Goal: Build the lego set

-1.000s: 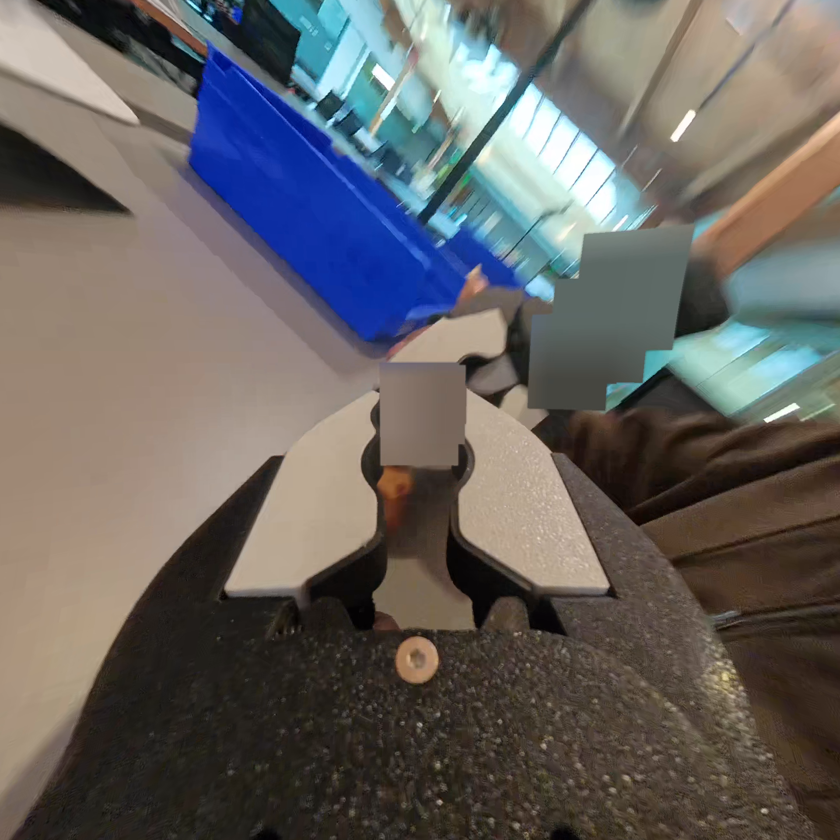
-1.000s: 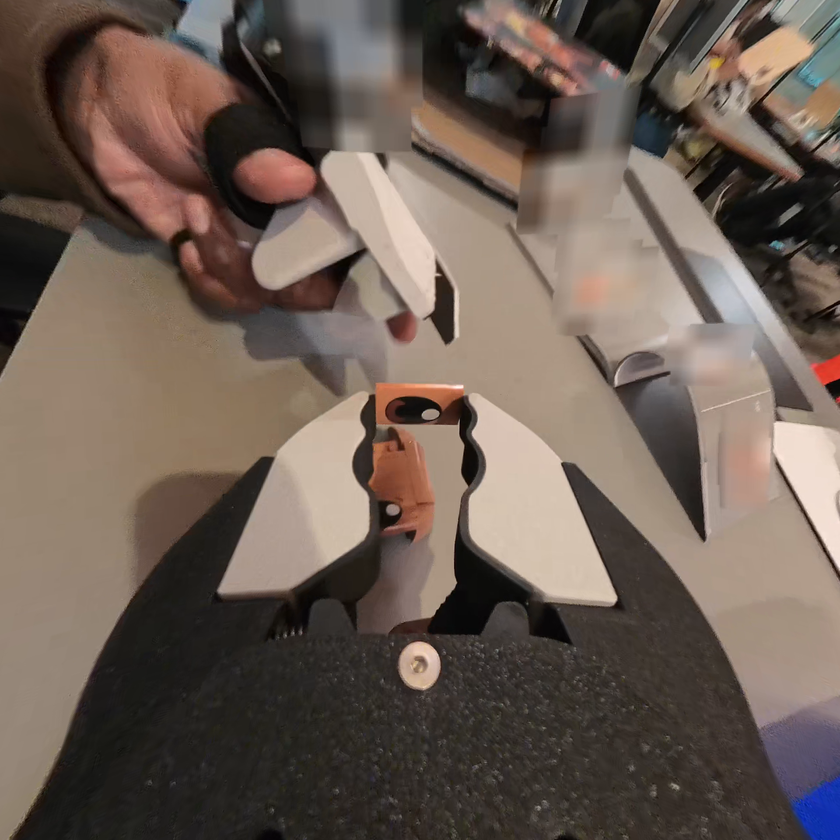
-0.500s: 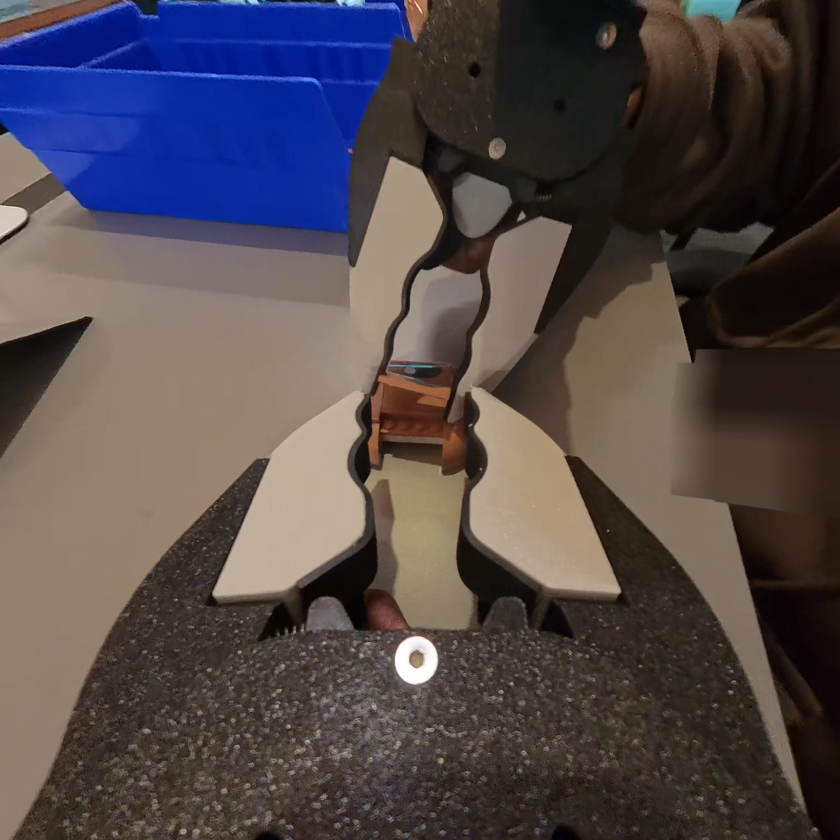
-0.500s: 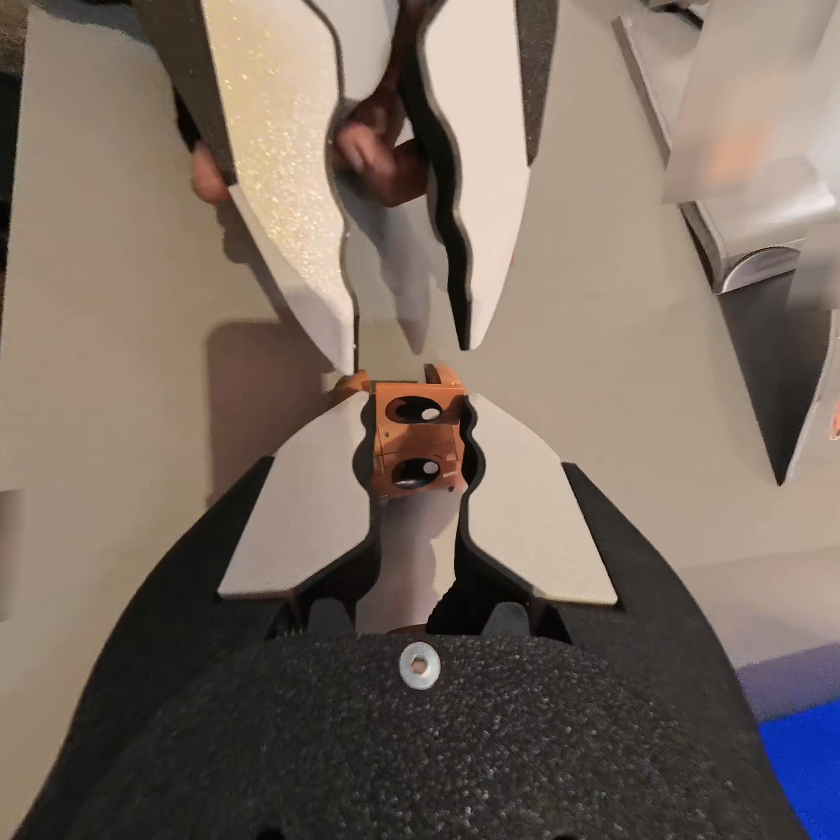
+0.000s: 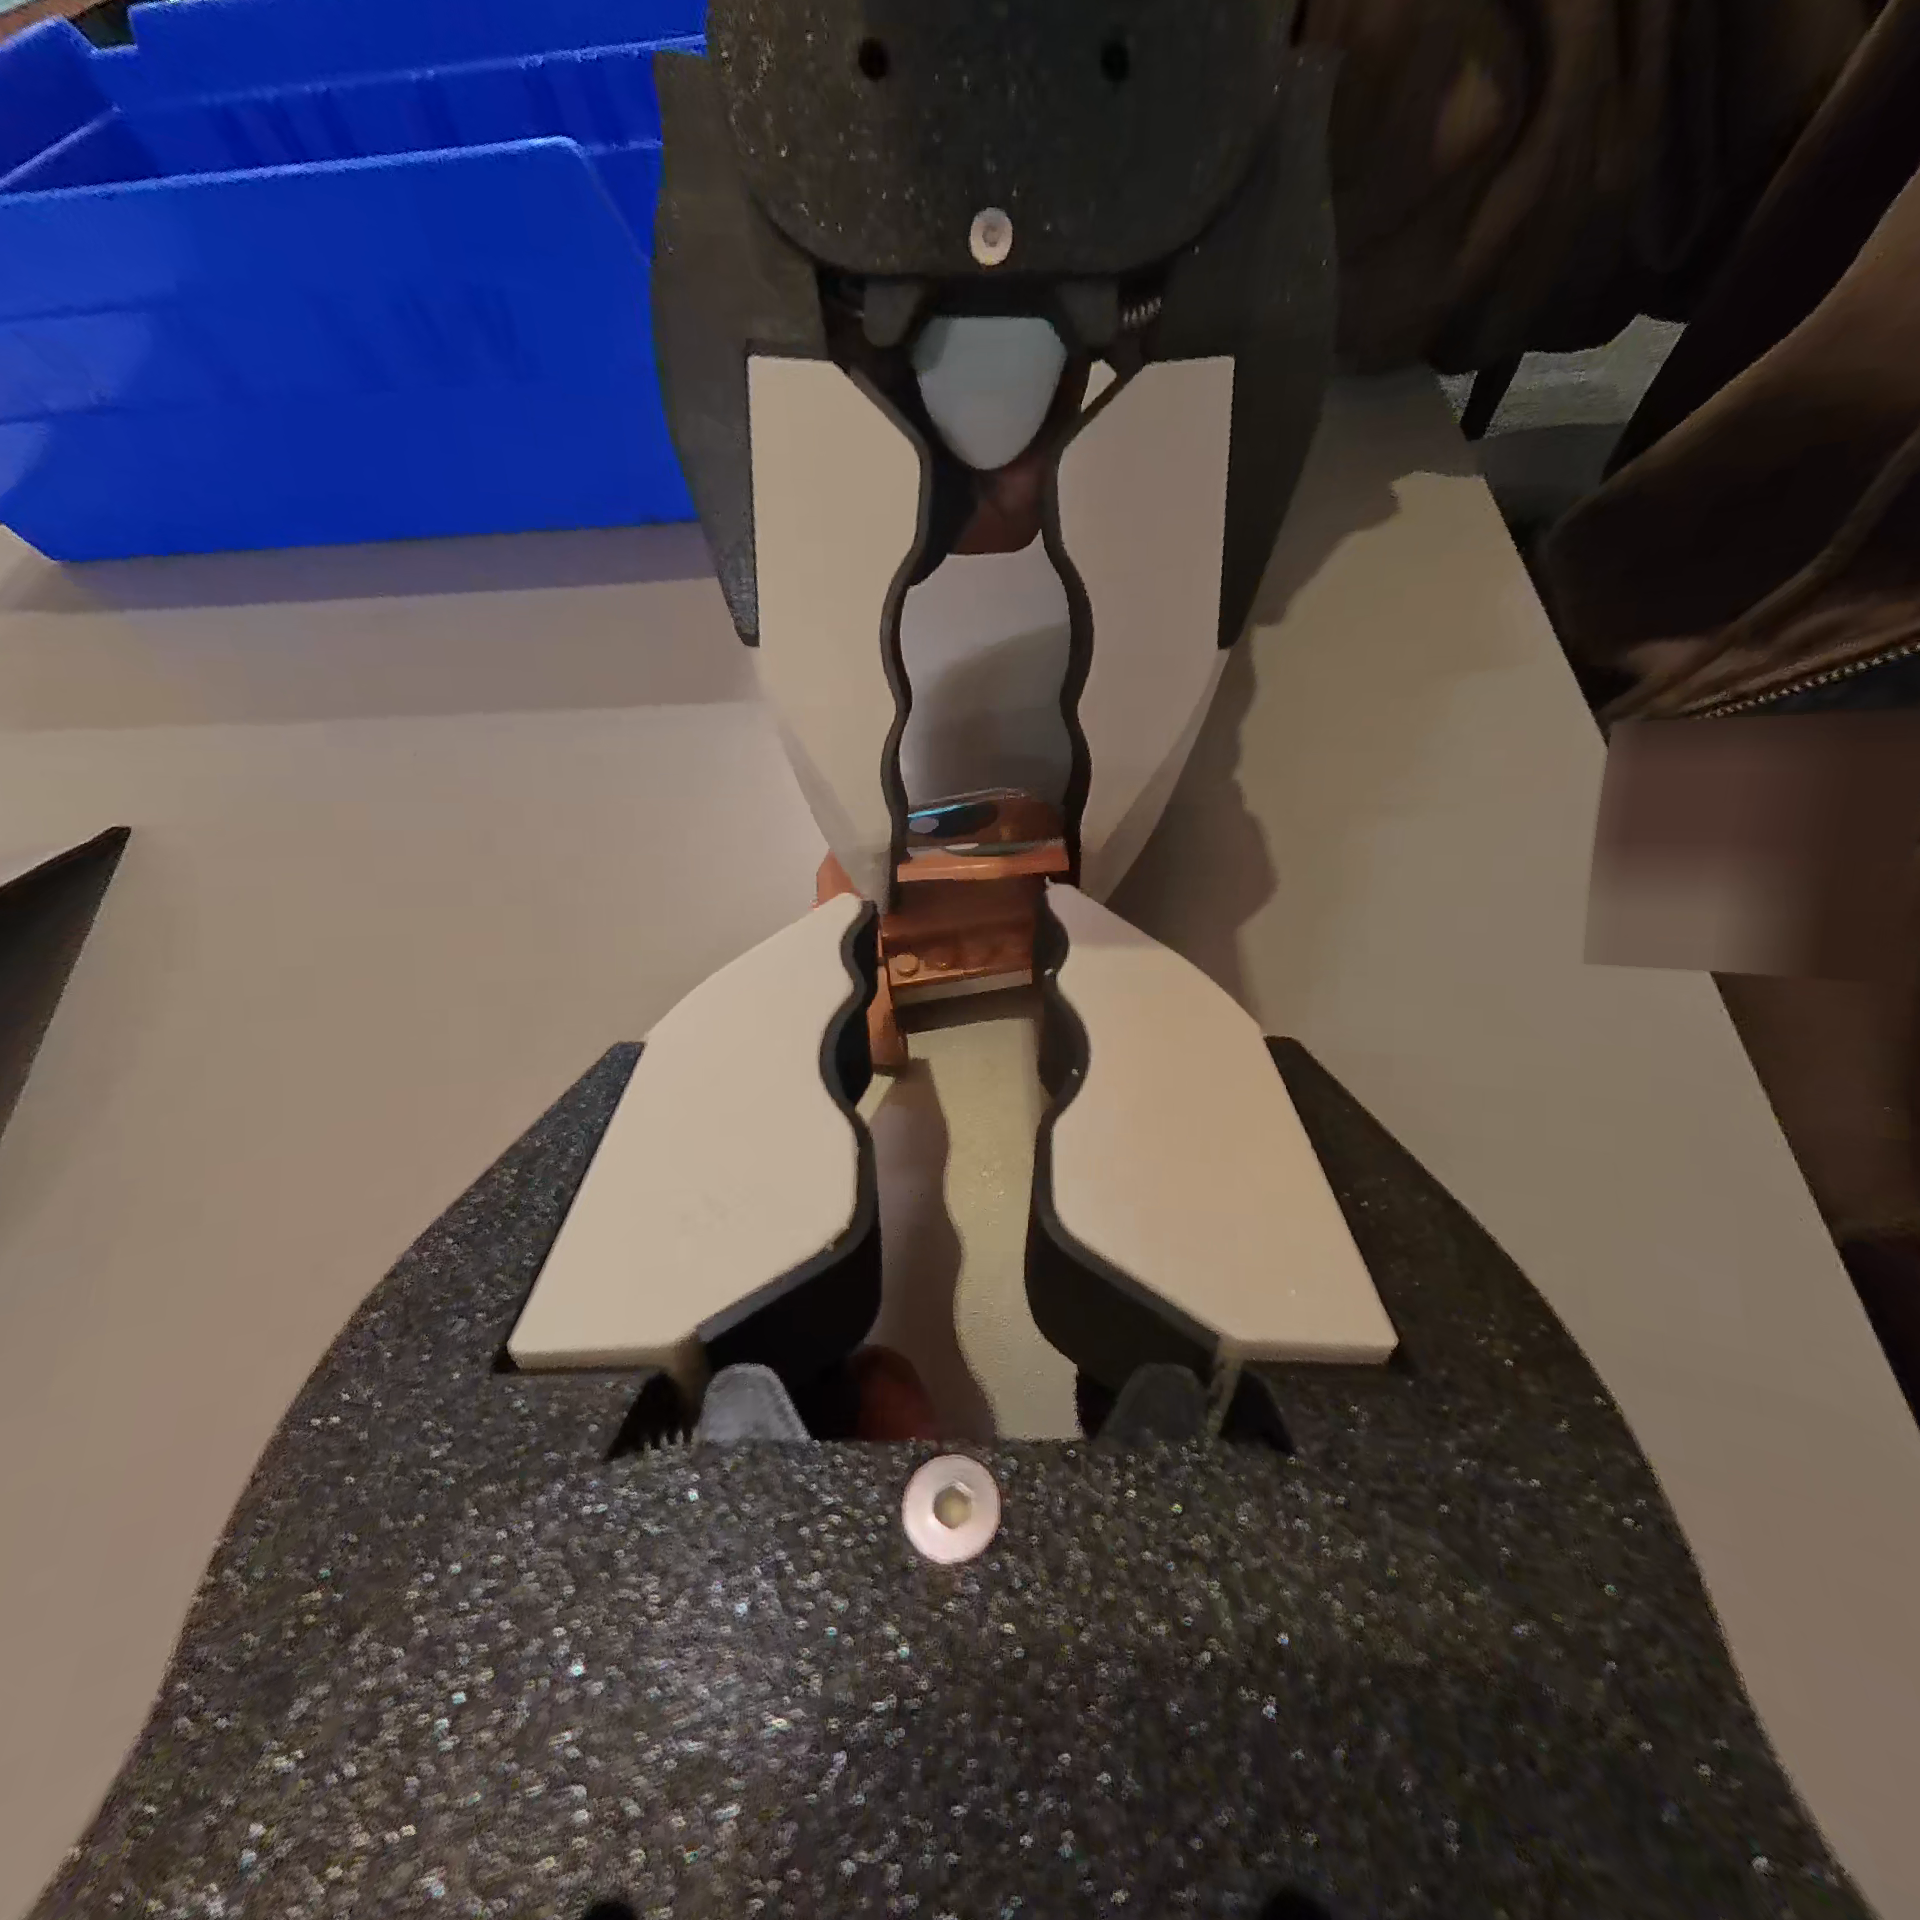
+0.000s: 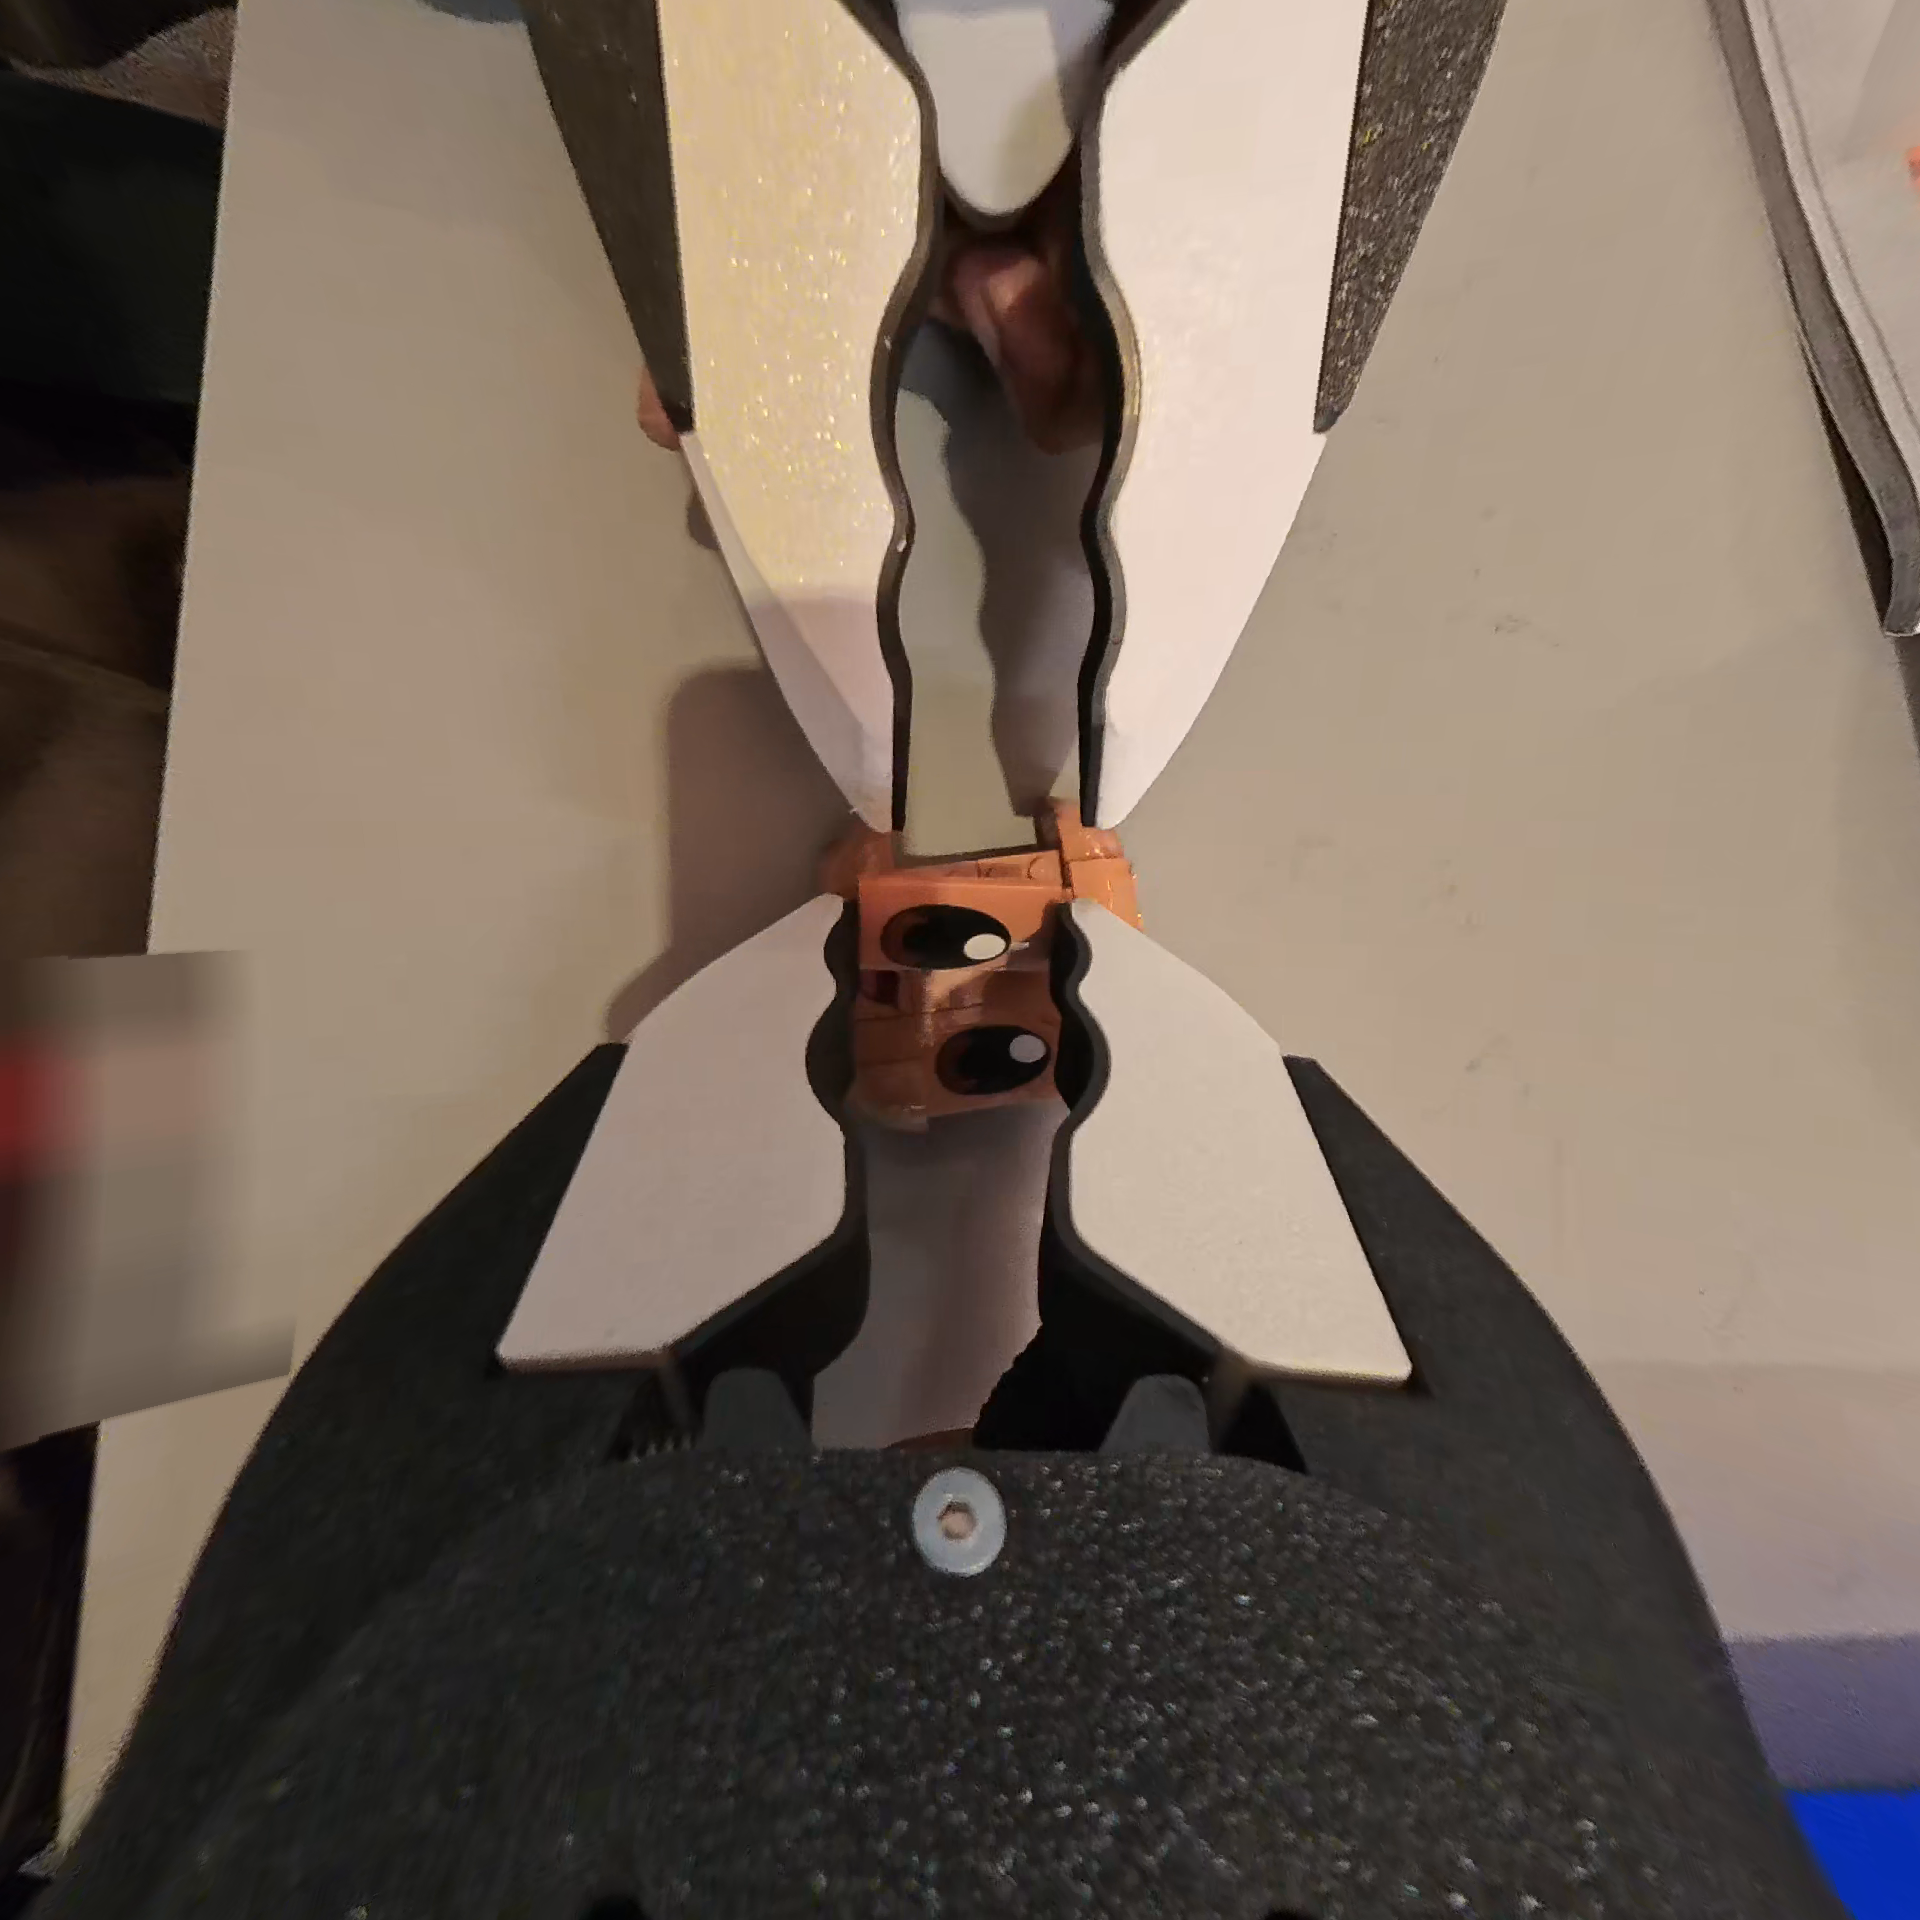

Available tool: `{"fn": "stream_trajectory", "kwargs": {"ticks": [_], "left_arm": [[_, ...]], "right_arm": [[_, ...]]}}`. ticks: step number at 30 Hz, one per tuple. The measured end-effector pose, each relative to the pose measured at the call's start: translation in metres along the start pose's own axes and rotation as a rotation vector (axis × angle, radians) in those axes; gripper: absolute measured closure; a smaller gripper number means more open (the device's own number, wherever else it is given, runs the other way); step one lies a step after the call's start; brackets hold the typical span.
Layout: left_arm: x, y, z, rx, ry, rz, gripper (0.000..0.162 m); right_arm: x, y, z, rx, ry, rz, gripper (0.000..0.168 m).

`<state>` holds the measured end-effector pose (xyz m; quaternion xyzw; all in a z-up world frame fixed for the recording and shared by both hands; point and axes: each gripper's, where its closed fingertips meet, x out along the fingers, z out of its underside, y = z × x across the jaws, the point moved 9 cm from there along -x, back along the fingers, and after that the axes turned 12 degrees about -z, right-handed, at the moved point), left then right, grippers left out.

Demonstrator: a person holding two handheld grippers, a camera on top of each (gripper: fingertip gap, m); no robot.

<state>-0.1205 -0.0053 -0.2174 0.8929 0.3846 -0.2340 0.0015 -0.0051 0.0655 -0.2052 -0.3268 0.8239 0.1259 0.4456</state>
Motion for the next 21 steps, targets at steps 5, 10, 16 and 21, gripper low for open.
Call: {"fn": "stream_trajectory", "kwargs": {"ticks": [5,10,16,21], "left_arm": [[0.002,0.0,0.001,-0.009,-0.03,-0.022,0.133],[-0.001,-0.007,0.002,-0.244,-0.077,-0.049,0.136],[-0.005,-0.014,0.006,-0.759,-0.052,0.048,0.147],[-0.003,-0.011,0.013,-0.956,-0.07,0.071,0.149]], "right_arm": [[-0.001,0.004,-0.005,-0.006,-0.013,0.032,0.134],[-0.002,0.008,-0.011,-0.035,-0.043,0.065,0.133],[0.002,0.008,-0.015,-0.067,-0.055,0.069,0.133],[0.003,0.005,-0.017,-0.094,-0.046,0.073,0.133]]}}
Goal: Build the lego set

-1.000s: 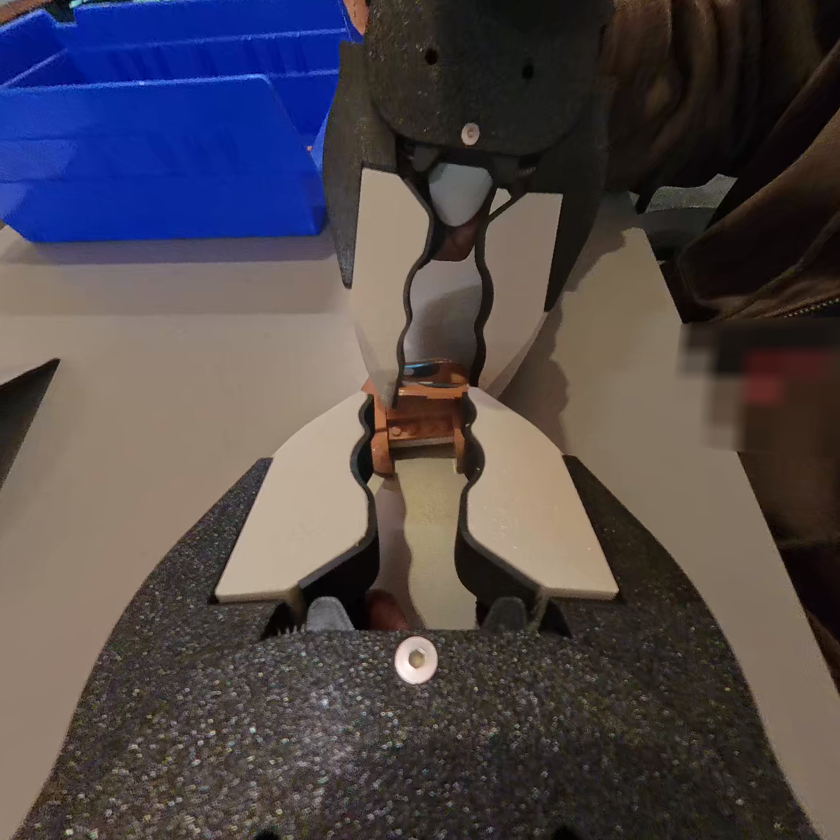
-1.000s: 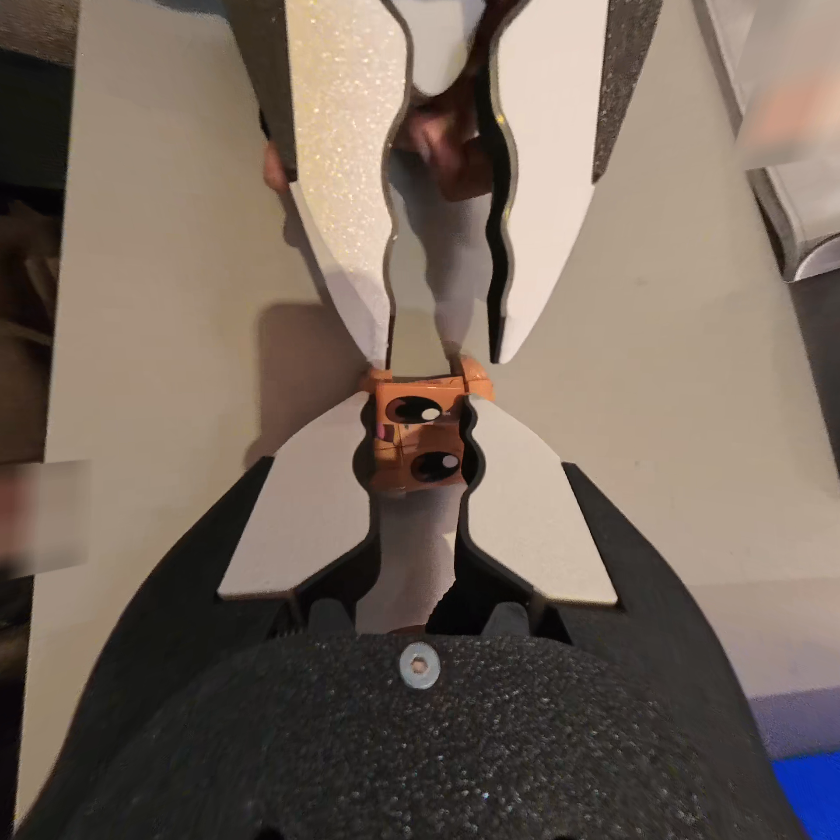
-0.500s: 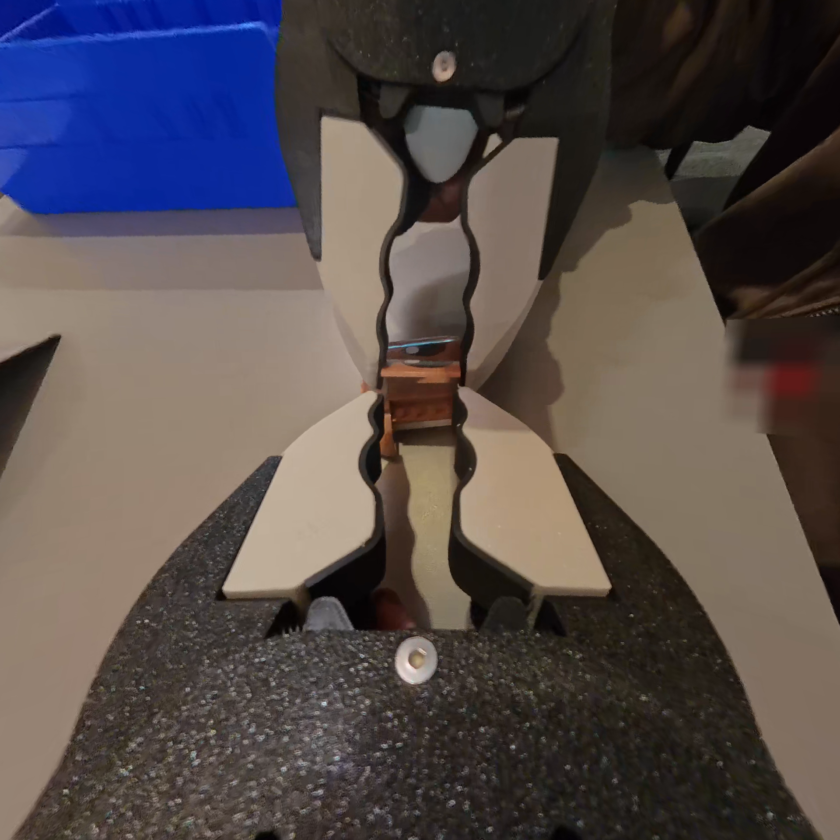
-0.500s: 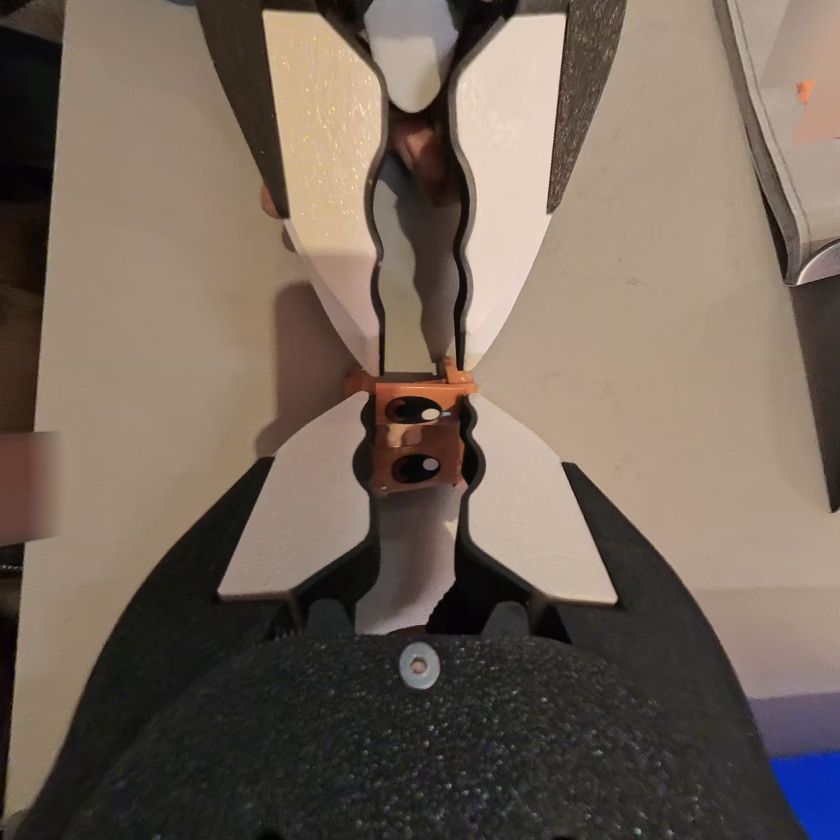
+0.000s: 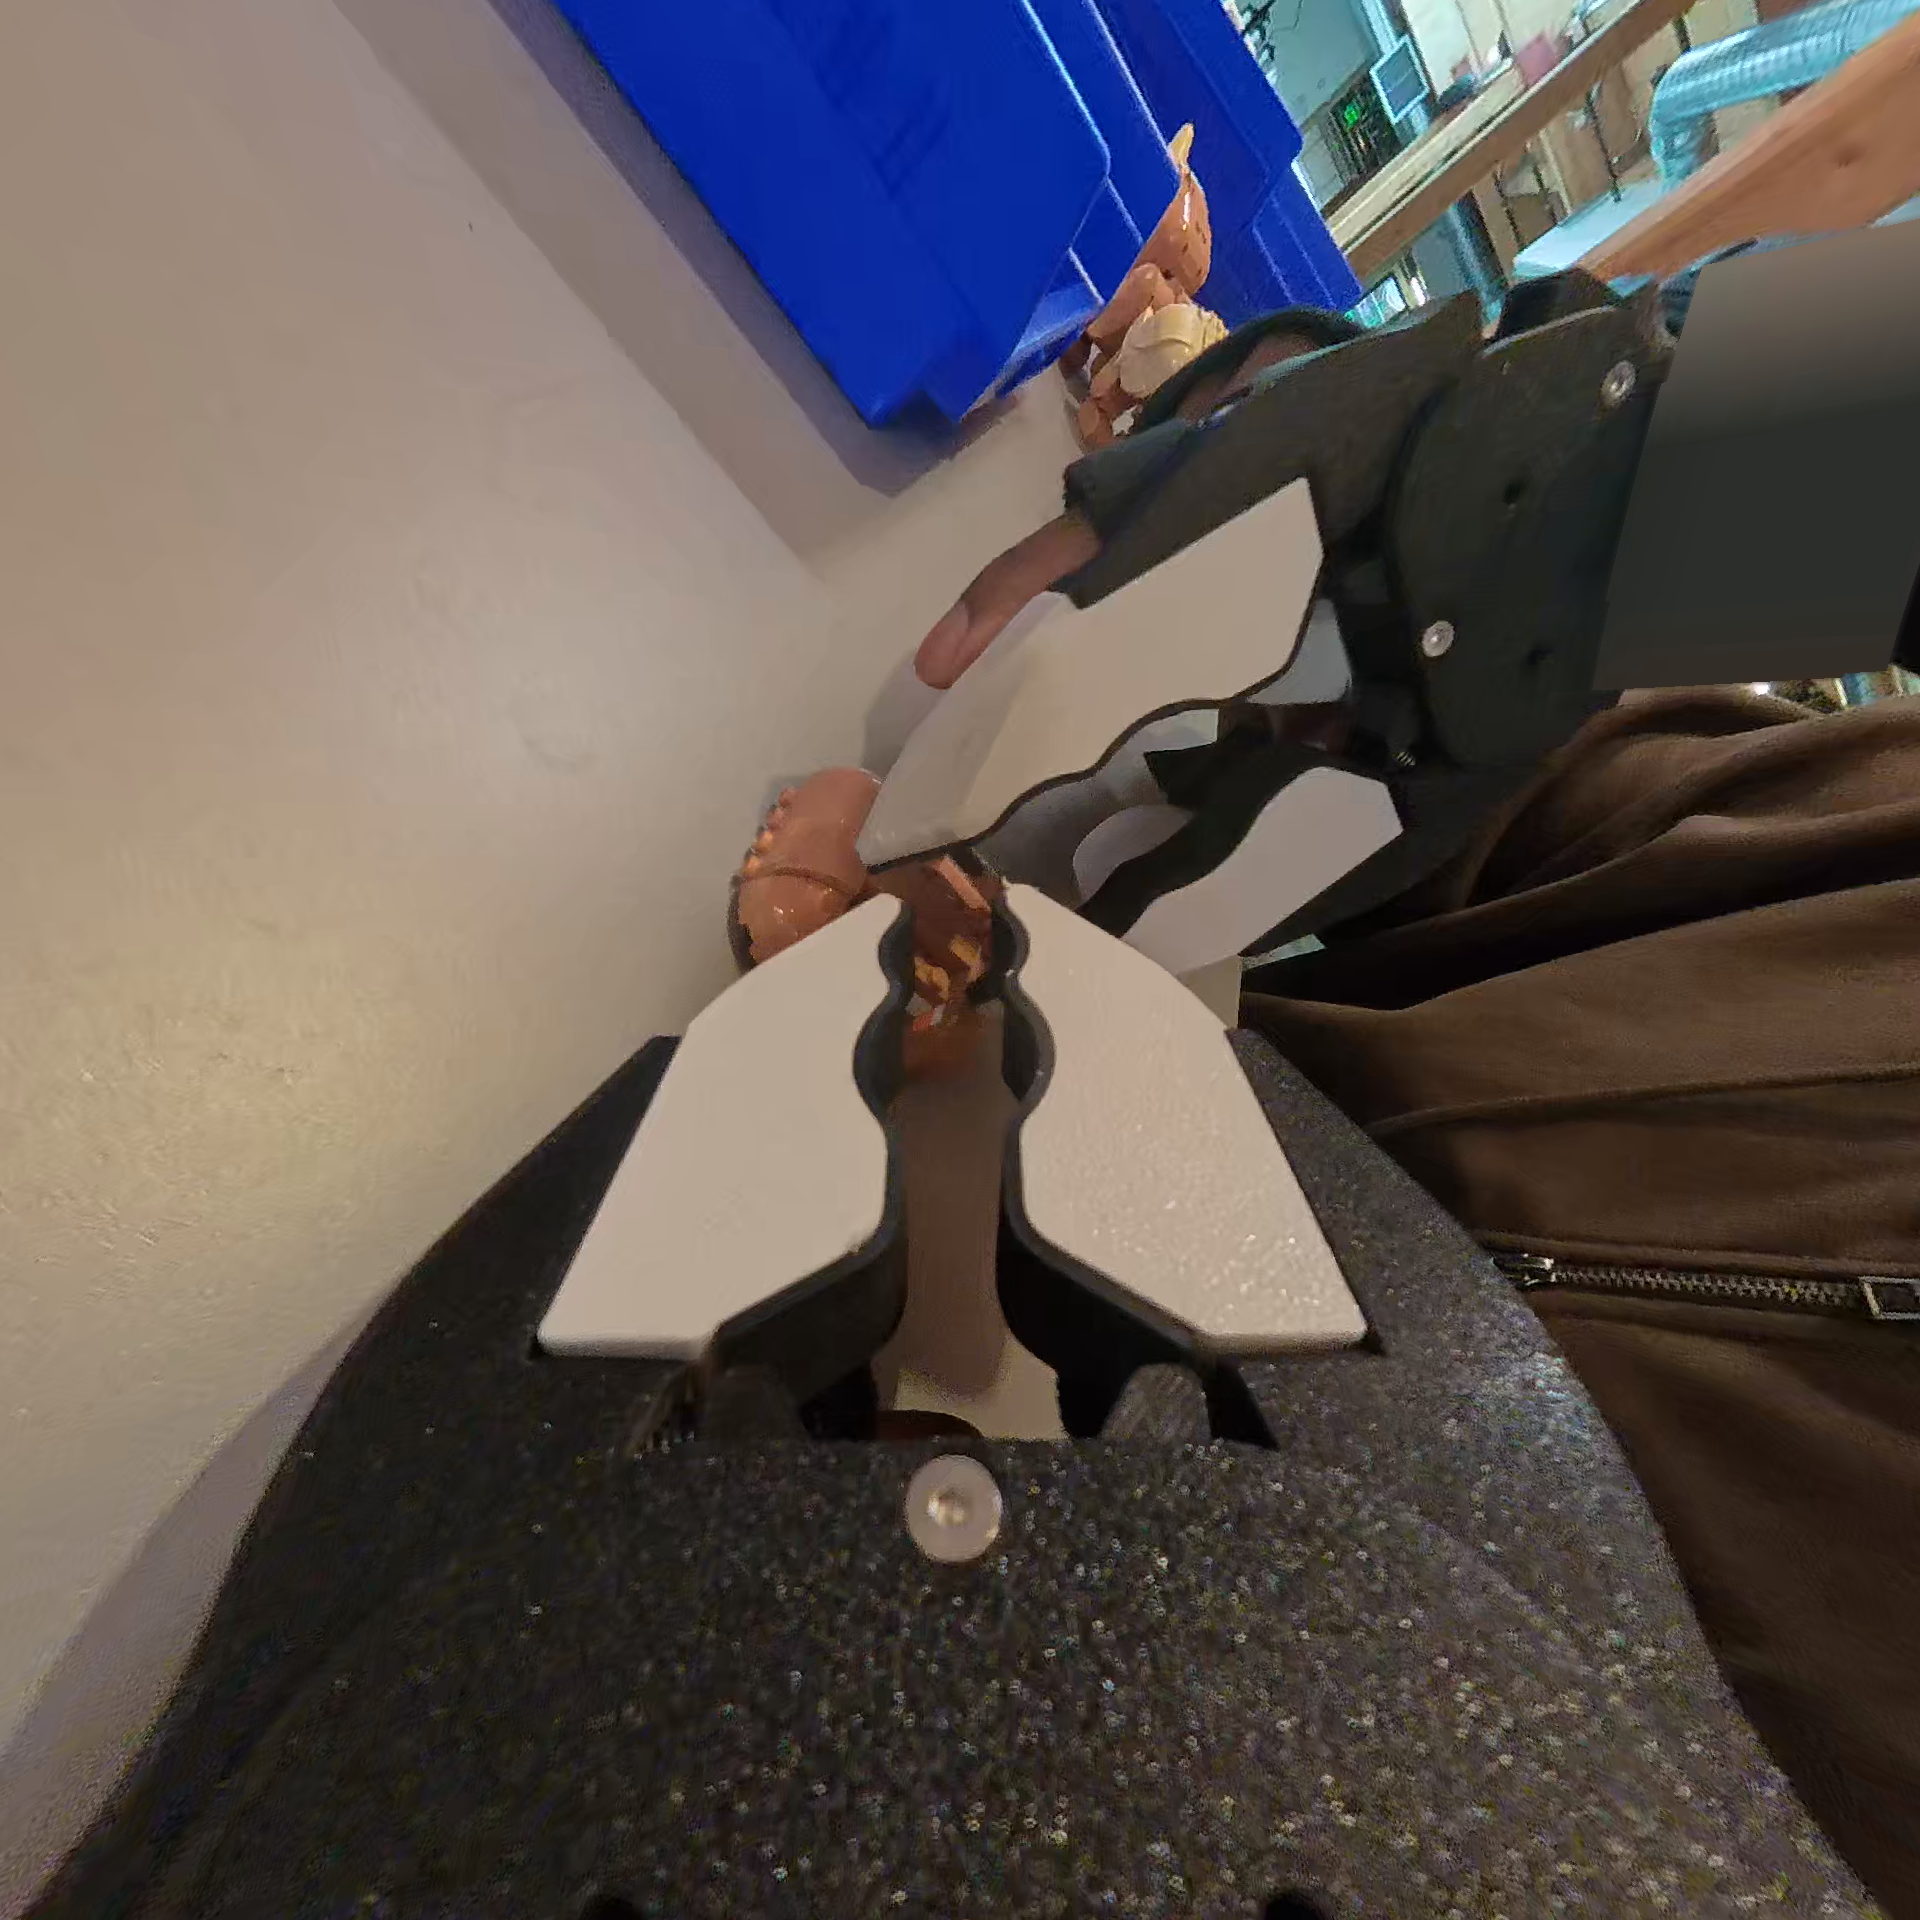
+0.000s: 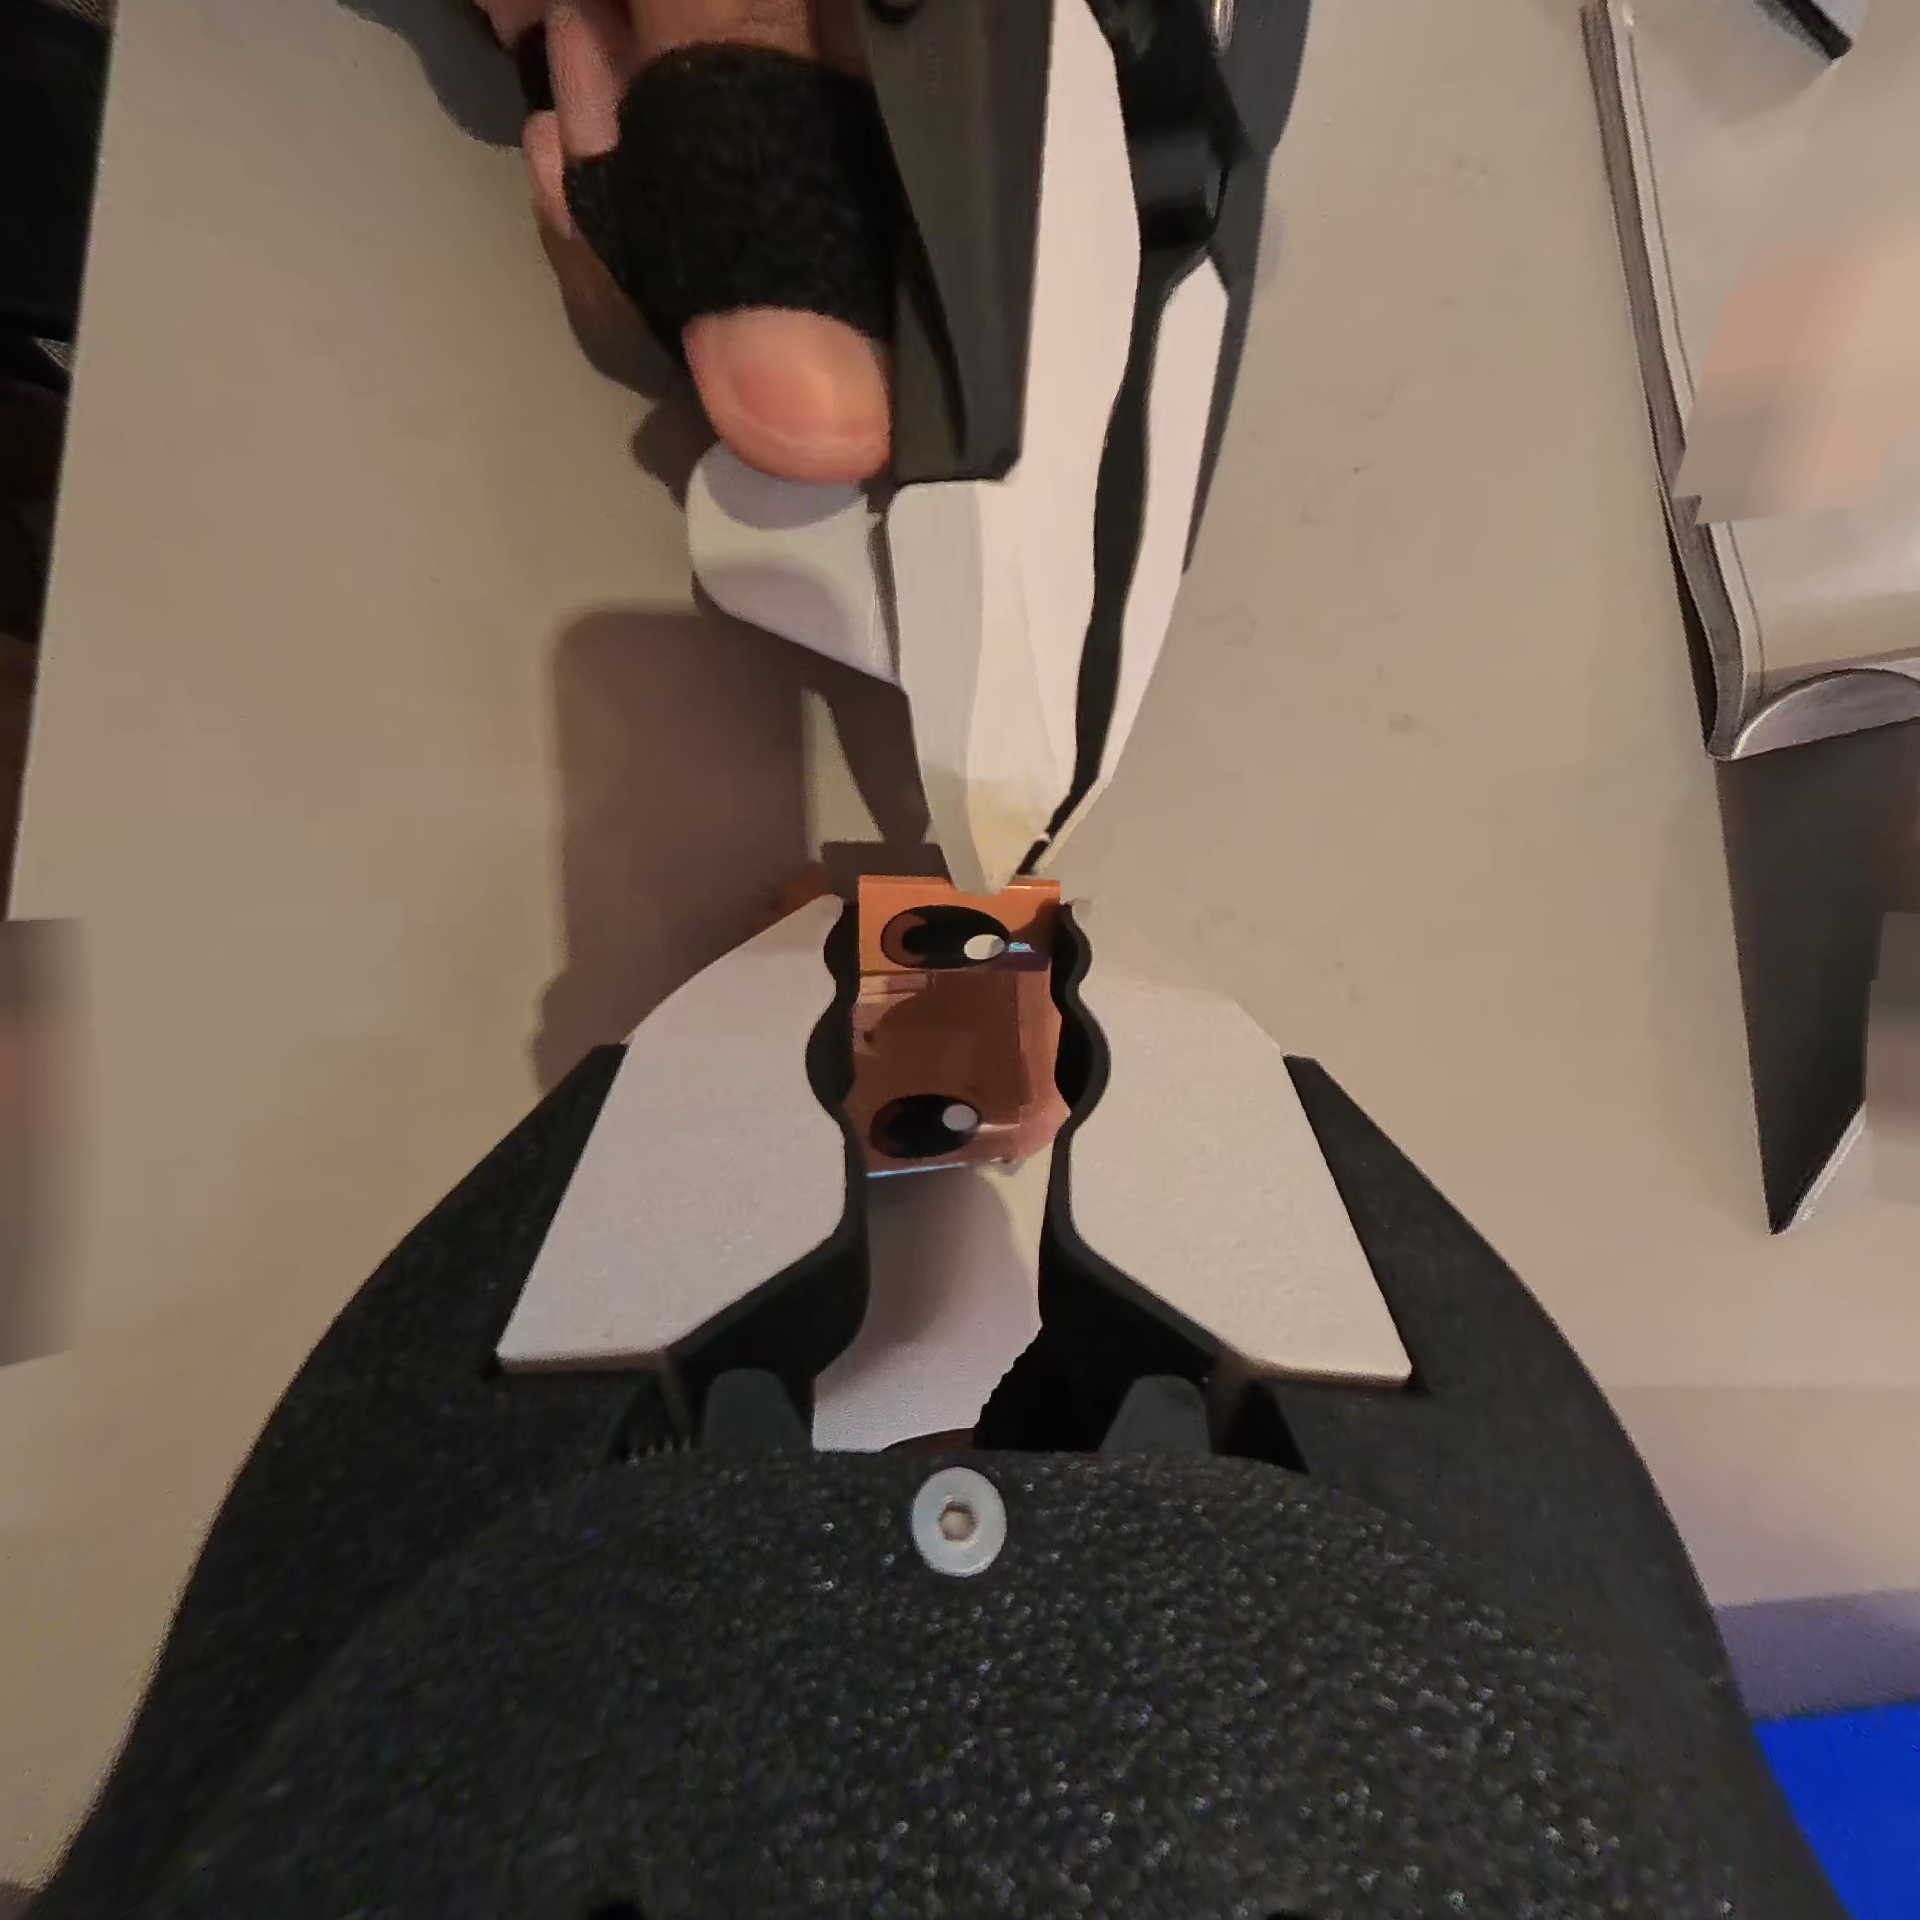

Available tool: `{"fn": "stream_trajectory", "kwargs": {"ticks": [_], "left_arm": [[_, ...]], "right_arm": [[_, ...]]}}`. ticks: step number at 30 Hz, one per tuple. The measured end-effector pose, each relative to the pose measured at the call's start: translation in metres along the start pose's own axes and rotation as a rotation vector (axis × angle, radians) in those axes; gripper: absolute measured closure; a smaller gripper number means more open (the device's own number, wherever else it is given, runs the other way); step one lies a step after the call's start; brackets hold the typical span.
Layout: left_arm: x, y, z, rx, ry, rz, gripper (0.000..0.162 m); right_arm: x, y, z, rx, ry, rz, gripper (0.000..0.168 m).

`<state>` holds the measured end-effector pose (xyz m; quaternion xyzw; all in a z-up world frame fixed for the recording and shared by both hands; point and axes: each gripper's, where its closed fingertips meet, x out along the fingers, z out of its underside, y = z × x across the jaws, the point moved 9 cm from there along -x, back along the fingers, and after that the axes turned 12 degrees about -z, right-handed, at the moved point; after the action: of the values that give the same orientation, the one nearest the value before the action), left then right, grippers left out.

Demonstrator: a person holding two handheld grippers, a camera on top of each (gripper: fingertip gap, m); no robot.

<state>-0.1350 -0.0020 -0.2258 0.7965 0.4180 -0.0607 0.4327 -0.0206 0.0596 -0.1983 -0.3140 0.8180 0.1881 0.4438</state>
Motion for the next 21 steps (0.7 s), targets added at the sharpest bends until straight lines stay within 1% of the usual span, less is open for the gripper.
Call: {"fn": "stream_trajectory", "kwargs": {"ticks": [3,4,8,10,11,14,15,18,21], "left_arm": [[0.004,0.003,0.004,-0.042,-0.017,0.019,0.151],[0.005,0.004,0.005,-0.051,-0.018,0.026,0.154],[0.005,0.005,0.005,-0.091,0.026,0.022,0.157],[0.004,0.005,0.007,-0.113,0.034,0.016,0.157],[0.003,0.005,0.008,-0.116,0.036,0.008,0.157],[0.0,0.004,0.011,-0.142,0.039,0.002,0.157],[-0.001,0.003,0.011,-0.15,0.042,0.002,0.157],[-0.001,0.001,0.011,-0.169,0.044,0.002,0.157],[0.001,0.0,0.011,-0.175,0.027,-0.008,0.157]], "right_arm": [[0.001,-0.002,-0.002,-0.018,0.004,0.007,0.133],[0.001,-0.002,-0.002,-0.025,0.005,0.011,0.133],[-0.001,-0.001,0.003,-0.063,0.051,0.053,0.131],[-0.003,0.002,0.012,-0.06,0.082,0.052,0.111],[-0.004,0.003,0.018,-0.043,0.105,0.025,0.103],[-0.001,0.005,0.033,-0.02,0.093,-0.021,0.083],[0.0,0.005,0.035,-0.022,0.095,-0.041,0.08],[0.001,0.003,0.036,-0.019,0.113,-0.118,0.078],[0.01,0.007,0.036,-0.021,0.061,-0.133,0.075]]}}
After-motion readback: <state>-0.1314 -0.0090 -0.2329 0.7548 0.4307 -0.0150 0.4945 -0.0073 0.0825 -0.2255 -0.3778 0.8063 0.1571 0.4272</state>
